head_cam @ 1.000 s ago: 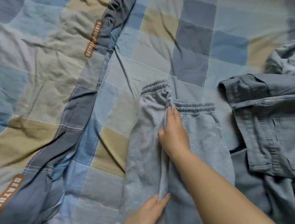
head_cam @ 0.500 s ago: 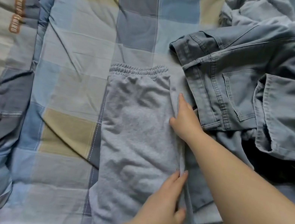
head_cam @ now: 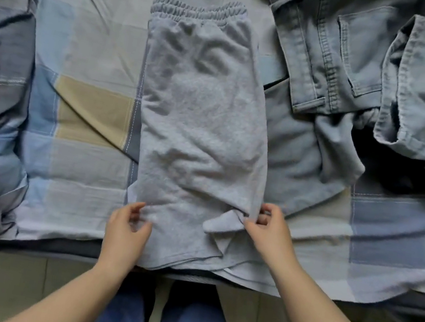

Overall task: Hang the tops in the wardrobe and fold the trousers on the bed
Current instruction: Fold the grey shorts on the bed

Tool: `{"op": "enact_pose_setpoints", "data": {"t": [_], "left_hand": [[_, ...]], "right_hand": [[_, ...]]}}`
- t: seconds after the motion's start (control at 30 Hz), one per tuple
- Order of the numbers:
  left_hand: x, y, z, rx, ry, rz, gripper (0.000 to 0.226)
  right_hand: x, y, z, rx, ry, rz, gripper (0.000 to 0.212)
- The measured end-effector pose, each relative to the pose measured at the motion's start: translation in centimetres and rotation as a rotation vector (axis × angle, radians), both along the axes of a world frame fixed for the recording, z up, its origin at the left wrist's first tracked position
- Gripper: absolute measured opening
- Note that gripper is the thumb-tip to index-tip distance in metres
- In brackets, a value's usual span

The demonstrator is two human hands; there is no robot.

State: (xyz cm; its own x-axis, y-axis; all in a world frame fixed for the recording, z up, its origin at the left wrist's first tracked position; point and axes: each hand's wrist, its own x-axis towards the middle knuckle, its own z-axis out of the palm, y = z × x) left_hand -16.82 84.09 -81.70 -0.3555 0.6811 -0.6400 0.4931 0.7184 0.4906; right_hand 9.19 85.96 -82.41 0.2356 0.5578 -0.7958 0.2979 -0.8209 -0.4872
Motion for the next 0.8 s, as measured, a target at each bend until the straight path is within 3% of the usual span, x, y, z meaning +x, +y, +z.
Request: {"op": "enact_pose_setpoints", "data": {"t": [0.1, 0.2, 0.33, 0.43, 0.57, 0.63, 0.7, 0.8], "left_hand": [[-0.5, -0.5, -0.3, -0.061, -0.068, 0.175, 0.044], [-0.3, -0.6, -0.7, -0.164, -0.105, 0.251, 0.048], [-0.5, -1.0, -0.6, -0.173, 0.009, 0.145, 0.025], [-0.8, -1.7, -0.6, -0.239, 0.021, 0.007, 0.029], [-1.2, -2.5, -0.4, -0.273, -0.021, -0.014, 0.029], [-1.6, -2.9, -0.2, -0.279, -0.099, 0.004, 0.04], [-2.1, -3.5, 0.0, -0.257, -0.205, 0.087, 0.037], [-3.0, -4.6, 0.3, -0.197, -0.214, 0.151, 0.032]], "right_hand": [[0.3, -1.9, -0.5, -0.076, -0.03, 0.051, 0.017], [0.2, -1.9, 0.0, -0.08, 0.026, -0.175, 0.002], [-1.9, -1.4, 0.7, 0.03, -0.012, -0.186, 0.044], [-4.0, -0.5, 0.2, -0.035, -0.08, -0.177, 0.072], [-5.0, 0.4, -0.5, -0.144, -0.182, -0.302, 0.046], [-4.4, -0.1, -0.7, -0.139, -0.17, -0.347, 0.03], [-3.5, -1.1, -0.8, -0.114, -0.123, -0.398, 0.018], [-2.4, -3.0, -0.3, -0.092, -0.04, -0.555, 0.02]]}}
